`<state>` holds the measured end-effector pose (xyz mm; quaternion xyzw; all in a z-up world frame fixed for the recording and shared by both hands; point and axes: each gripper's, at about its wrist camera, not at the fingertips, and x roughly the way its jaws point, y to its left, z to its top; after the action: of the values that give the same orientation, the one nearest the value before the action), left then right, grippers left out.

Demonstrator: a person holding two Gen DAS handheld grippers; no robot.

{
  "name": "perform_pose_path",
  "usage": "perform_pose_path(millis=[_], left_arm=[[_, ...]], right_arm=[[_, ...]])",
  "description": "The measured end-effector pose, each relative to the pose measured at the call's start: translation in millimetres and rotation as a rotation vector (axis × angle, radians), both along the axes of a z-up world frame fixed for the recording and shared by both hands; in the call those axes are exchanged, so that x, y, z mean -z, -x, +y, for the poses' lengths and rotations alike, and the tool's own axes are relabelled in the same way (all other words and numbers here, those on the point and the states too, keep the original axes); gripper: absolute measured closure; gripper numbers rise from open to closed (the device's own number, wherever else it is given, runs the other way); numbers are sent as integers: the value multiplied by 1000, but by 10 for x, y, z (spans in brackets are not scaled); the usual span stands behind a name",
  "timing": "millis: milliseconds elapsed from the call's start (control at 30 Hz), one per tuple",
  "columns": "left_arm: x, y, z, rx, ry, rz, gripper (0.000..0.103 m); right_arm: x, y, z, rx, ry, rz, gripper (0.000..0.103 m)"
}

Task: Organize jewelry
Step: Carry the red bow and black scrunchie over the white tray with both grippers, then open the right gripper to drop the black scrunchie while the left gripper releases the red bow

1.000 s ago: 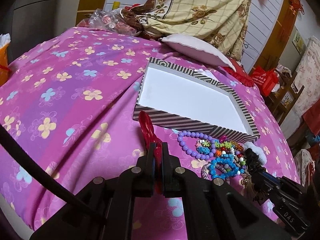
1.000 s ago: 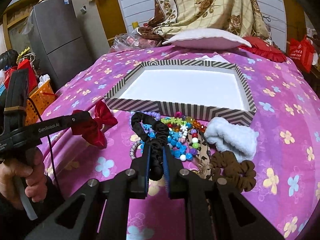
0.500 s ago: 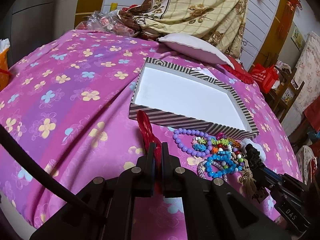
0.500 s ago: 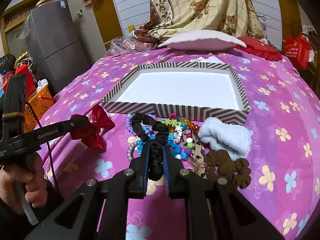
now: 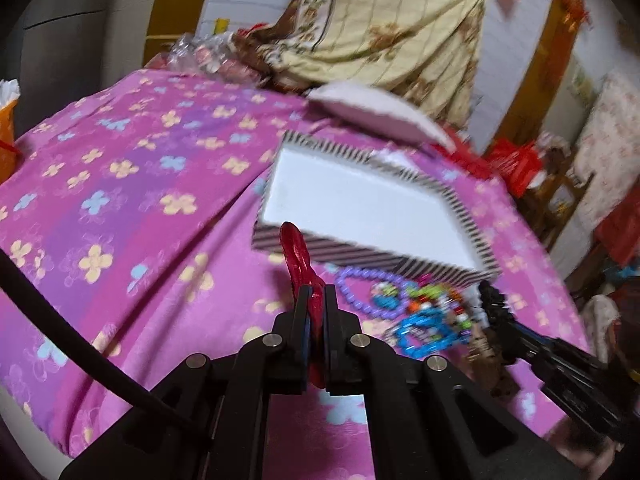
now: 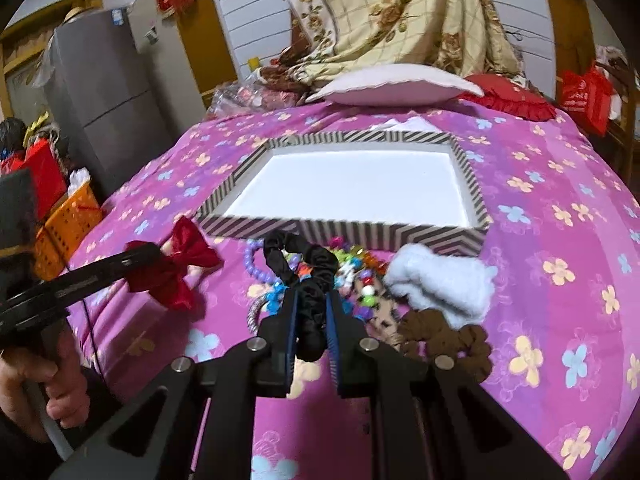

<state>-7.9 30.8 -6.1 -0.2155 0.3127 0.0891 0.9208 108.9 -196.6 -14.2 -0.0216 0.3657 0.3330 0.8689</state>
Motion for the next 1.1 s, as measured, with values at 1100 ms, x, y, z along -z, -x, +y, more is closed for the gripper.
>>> perform_pose_path(millis=[1100], left_arm=[[351,-1577,517,-46,122,83,103]], right_arm=[[377,-1981,457,145,107,170,91]])
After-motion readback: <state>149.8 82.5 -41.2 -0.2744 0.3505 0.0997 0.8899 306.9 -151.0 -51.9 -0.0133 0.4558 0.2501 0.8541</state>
